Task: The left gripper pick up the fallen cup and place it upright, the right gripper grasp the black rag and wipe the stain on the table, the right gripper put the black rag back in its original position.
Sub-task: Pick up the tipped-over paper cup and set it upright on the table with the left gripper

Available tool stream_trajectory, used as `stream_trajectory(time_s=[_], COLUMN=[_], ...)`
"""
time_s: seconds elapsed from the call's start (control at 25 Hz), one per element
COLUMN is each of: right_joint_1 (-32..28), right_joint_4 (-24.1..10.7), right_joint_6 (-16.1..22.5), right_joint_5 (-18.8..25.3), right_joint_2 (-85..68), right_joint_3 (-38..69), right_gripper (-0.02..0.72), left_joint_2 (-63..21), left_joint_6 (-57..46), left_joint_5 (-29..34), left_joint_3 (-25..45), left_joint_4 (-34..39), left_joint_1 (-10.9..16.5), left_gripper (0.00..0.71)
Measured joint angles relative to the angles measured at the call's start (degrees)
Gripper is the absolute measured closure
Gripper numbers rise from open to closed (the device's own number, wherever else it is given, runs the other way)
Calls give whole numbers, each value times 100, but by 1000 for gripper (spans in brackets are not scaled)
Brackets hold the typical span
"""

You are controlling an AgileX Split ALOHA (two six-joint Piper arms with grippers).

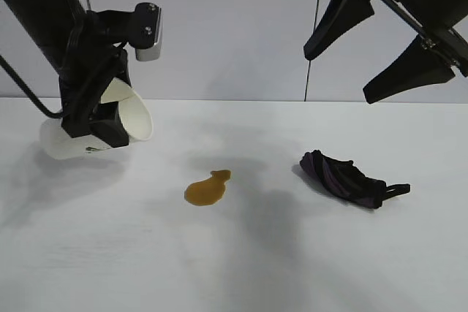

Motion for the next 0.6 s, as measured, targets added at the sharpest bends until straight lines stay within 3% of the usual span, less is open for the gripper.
stream_trajectory(time_s=[0.2,0.6], right_joint_1=[0,0], right_joint_4=[0,0], right_joint_6=[0,0], right_joint_5=[0,17], right_joint_2=[0,0], right_joint_3=[0,0], right_gripper=[147,147], left_joint_2=[0,-5], left_joint_6=[883,3500], left_joint_5=[66,1368], left_joint_3=[0,745], left_joint_4=[-1544,-4350], left_joint_1=[535,1910], left_gripper=[200,200])
